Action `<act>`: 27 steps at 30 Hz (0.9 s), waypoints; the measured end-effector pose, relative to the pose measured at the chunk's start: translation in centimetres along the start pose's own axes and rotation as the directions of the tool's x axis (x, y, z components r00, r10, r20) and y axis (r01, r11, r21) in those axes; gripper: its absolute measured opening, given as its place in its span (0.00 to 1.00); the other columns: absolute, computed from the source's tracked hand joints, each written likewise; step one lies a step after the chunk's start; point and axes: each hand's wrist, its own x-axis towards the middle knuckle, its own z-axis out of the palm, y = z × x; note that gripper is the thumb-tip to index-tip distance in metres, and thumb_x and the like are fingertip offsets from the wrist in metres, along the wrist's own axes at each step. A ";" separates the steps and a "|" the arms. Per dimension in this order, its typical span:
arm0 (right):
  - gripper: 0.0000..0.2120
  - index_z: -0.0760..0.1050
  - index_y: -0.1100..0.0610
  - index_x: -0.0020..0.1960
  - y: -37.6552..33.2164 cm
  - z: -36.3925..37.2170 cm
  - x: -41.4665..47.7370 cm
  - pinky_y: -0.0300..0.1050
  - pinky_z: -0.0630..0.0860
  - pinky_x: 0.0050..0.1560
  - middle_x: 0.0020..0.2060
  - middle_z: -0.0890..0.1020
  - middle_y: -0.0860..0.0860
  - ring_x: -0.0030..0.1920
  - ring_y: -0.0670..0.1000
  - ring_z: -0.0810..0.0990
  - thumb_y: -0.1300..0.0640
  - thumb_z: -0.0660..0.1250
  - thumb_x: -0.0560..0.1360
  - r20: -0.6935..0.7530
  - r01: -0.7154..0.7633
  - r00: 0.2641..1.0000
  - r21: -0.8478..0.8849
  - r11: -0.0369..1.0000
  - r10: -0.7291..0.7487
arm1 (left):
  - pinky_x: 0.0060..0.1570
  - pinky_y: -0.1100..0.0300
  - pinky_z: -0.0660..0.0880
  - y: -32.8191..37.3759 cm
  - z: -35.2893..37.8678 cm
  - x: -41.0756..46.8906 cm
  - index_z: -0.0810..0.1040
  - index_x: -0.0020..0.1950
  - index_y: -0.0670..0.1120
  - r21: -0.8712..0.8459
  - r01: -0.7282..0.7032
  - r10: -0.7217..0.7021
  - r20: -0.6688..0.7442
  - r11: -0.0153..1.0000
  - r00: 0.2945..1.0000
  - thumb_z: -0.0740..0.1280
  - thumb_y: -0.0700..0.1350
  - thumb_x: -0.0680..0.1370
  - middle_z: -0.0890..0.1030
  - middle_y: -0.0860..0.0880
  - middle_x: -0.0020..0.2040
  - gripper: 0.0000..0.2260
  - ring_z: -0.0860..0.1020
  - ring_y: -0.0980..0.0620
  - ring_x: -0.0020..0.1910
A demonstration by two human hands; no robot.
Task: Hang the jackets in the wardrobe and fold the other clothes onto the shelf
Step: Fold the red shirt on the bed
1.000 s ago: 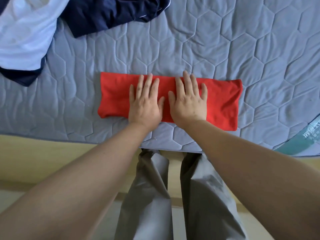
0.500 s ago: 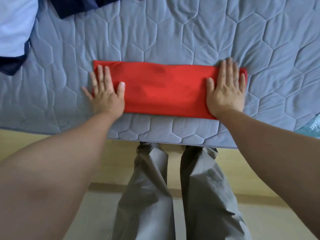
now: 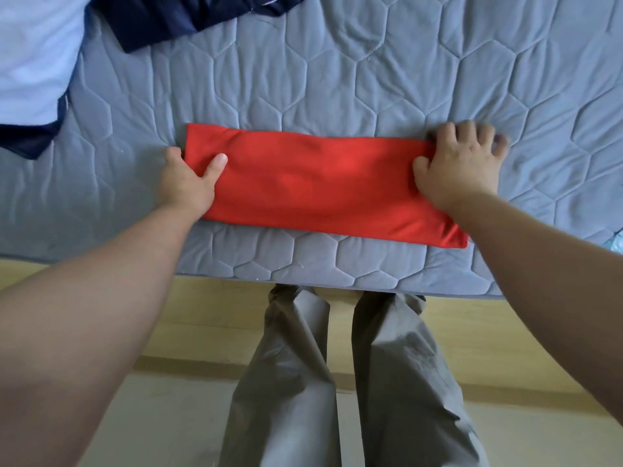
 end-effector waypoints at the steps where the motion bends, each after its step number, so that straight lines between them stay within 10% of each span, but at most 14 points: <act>1: 0.22 0.74 0.58 0.58 0.0 -0.9 1.2 0.65 0.63 0.66 0.58 0.77 0.61 0.63 0.64 0.71 0.46 0.64 0.70 0.098 0.065 0.993 -0.023 0.998 -0.063 | 0.60 0.47 0.72 0.5 -0.7 0.3 0.70 0.66 0.41 0.066 -0.033 0.035 -0.021 0.997 0.999 0.71 0.64 0.74 0.78 0.38 0.62 0.33 0.77 0.37 0.61; 4: 0.25 0.74 0.55 0.62 -0.2 -3.7 4.5 0.58 0.72 0.60 0.59 0.78 0.58 0.61 0.62 0.75 0.50 0.71 0.67 0.436 0.242 0.872 0.008 0.970 -0.221 | 0.65 0.43 0.70 2.6 -3.0 0.6 0.70 0.66 0.45 0.283 -0.339 0.374 -0.080 0.897 0.924 0.75 0.50 0.69 0.71 0.41 0.67 0.29 0.73 0.37 0.64; 7: 0.24 0.76 0.58 0.61 -0.7 -5.1 5.9 0.47 0.77 0.45 0.50 0.82 0.56 0.48 0.59 0.81 0.58 0.73 0.66 0.641 0.271 0.740 -0.010 0.963 -0.202 | 0.67 0.44 0.66 6.6 -3.9 0.5 0.69 0.68 0.51 0.398 -0.668 0.620 0.262 0.628 0.739 0.73 0.46 0.63 0.74 0.47 0.67 0.33 0.72 0.41 0.67; 14: 0.06 0.79 0.60 0.38 -1.7 -7.0 4.7 0.40 0.66 0.28 0.32 0.78 0.54 0.31 0.53 0.75 0.57 0.72 0.66 0.689 0.343 0.710 -0.157 0.926 -0.146 | 0.50 0.54 0.76 14.2 -5.2 1.7 0.81 0.57 0.49 0.565 -0.758 0.225 0.732 0.325 0.643 0.75 0.44 0.72 0.82 0.45 0.56 0.14 0.80 0.42 0.55; 17: 0.07 0.77 0.61 0.45 -1.8 -9.9 5.4 0.44 0.70 0.34 0.35 0.76 0.54 0.37 0.56 0.77 0.58 0.68 0.70 0.584 0.365 0.784 -0.157 0.918 -0.211 | 0.47 0.52 0.77 14.5 -8.1 1.1 0.76 0.41 0.50 0.549 -0.741 0.367 0.645 0.388 0.670 0.67 0.37 0.73 0.83 0.41 0.52 0.07 0.80 0.39 0.51; 22: 0.10 0.68 0.51 0.48 -0.6 -16.1 5.3 0.51 0.69 0.40 0.40 0.71 0.52 0.43 0.61 0.75 0.57 0.66 0.69 0.211 0.251 0.954 -0.165 0.954 -0.215 | 0.40 0.48 0.72 12.9 -14.0 -0.1 0.67 0.48 0.50 0.498 -0.681 0.594 0.350 0.536 0.724 0.65 0.36 0.75 0.78 0.39 0.43 0.11 0.77 0.36 0.42; 27: 0.16 0.68 0.60 0.54 0.4 -17.2 1.6 0.58 0.71 0.46 0.46 0.79 0.63 0.48 0.67 0.79 0.67 0.66 0.68 -0.250 0.253 0.929 -0.103 0.962 -0.271 | 0.41 0.45 0.68 10.6 -15.5 -4.9 0.71 0.58 0.43 0.568 -0.691 0.859 -0.058 0.447 0.508 0.65 0.30 0.70 0.76 0.35 0.36 0.18 0.74 0.35 0.35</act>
